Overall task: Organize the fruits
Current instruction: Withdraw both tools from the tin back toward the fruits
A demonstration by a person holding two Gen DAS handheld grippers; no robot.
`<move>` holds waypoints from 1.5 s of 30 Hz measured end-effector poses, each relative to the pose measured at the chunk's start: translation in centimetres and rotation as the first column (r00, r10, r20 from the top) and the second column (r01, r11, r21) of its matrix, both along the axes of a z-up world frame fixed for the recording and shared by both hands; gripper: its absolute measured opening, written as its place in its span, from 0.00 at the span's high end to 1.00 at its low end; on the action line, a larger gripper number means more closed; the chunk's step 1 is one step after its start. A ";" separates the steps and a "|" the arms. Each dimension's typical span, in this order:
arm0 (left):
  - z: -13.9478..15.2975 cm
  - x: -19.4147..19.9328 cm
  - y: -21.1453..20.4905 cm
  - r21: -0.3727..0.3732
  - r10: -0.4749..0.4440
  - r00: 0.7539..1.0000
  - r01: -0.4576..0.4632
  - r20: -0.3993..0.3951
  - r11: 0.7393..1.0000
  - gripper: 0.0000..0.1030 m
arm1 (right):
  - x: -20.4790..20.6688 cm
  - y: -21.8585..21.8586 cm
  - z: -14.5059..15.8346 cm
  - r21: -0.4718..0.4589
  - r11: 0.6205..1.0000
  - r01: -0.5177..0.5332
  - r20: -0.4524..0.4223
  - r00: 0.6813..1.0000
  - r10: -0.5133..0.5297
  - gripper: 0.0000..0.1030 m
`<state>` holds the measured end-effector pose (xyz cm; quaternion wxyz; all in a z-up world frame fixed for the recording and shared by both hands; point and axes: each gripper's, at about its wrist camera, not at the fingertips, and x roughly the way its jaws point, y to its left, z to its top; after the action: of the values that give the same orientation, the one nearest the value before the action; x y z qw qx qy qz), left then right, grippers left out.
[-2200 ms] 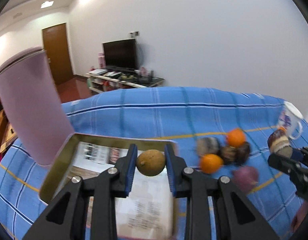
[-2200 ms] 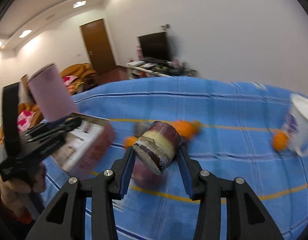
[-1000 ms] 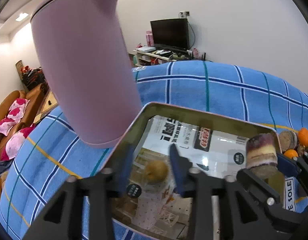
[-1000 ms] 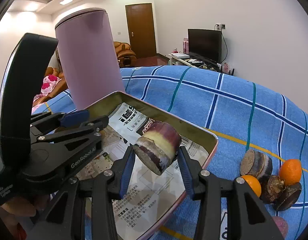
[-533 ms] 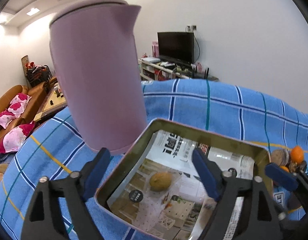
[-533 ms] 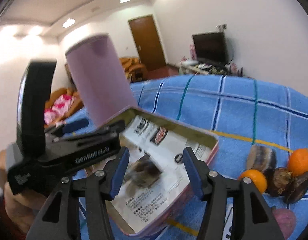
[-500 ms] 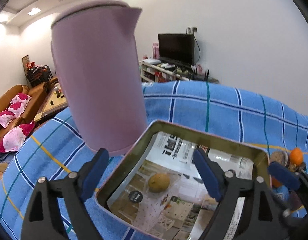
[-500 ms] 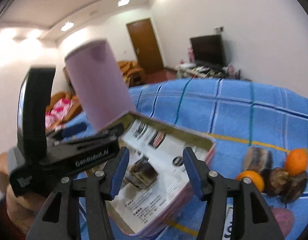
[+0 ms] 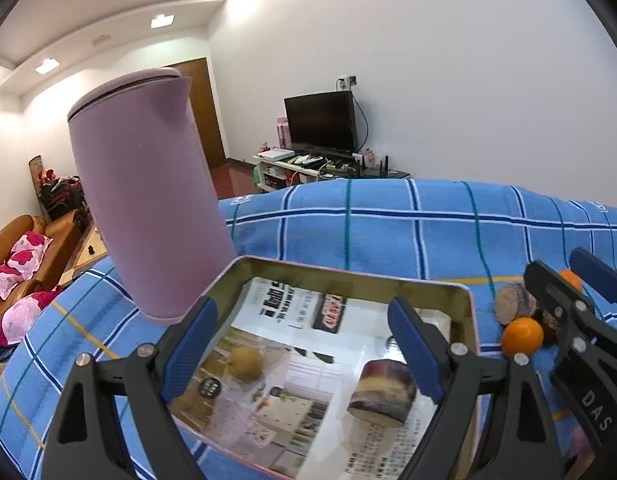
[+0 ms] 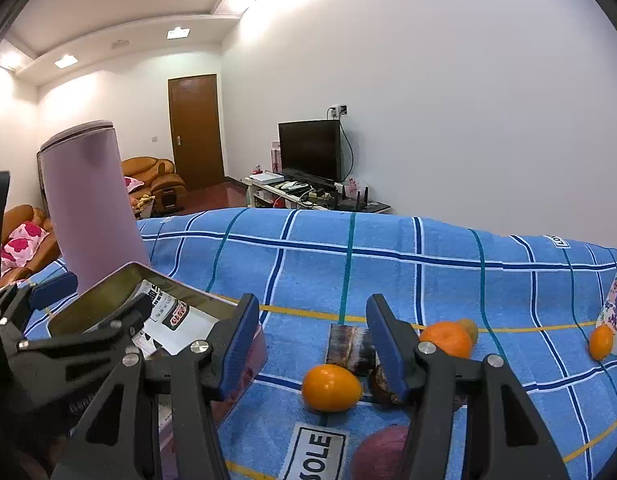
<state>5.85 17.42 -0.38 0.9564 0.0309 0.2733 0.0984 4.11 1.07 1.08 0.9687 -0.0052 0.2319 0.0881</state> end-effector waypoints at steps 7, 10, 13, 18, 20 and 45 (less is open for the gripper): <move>-0.5 -0.3 -1.0 -0.006 -0.007 1.000 0.007 0.006 1.000 0.13 | -1.4 -0.7 0.2 -0.016 1.000 0.016 0.057 0.998 -0.015 0.44; -0.5 -0.5 -1.2 -0.014 -0.005 1.000 0.005 0.013 1.000 0.13 | -1.6 -1.4 0.2 -0.009 1.000 0.025 0.051 0.998 -0.024 0.44; -0.5 -0.5 -1.3 -0.015 -0.009 1.000 0.009 0.013 1.000 0.13 | -1.7 -2.4 0.0 0.006 0.999 0.040 0.033 0.999 -0.040 0.44; -0.5 -0.7 -1.6 -0.008 -0.010 1.000 0.010 0.018 1.000 0.13 | -2.8 -3.8 0.0 0.006 0.999 0.037 0.025 0.999 -0.037 0.44; -0.5 -0.8 -1.7 -0.010 -0.011 1.000 0.011 0.019 1.000 0.13 | -3.2 -4.5 0.0 -0.001 0.999 0.045 0.023 0.999 -0.045 0.44; -0.2 -2.9 -7.6 -0.061 -0.215 0.976 0.214 -0.023 0.975 0.13 | -6.2 -18.8 0.1 -0.017 0.964 0.264 -0.018 0.964 -0.264 0.44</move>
<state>2.95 9.80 -0.62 0.9577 0.0341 0.2853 -0.0138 -2.08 -17.76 1.13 0.9694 0.0196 0.2408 -0.0434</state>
